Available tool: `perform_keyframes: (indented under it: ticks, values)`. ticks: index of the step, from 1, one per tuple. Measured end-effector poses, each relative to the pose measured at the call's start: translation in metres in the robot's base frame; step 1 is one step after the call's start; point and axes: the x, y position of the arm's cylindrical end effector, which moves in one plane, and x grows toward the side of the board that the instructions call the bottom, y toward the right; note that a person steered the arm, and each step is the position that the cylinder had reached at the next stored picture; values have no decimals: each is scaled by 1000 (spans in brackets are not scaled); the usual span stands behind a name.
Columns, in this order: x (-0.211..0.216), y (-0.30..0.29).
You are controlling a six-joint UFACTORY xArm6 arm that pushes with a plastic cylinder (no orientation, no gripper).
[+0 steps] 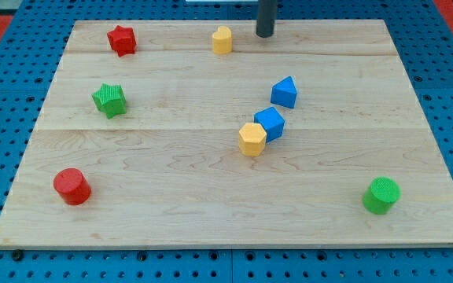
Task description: Move the yellow heart towards the blue cube
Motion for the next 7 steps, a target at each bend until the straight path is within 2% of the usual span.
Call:
perform_keyframes:
  ticks: [1,2,4,5,6,7]
  values:
    - [-14,-63]
    - [-14,-65]
    - [46,-64]
    - [48,-64]
    - [69,-64]
    - [106,-64]
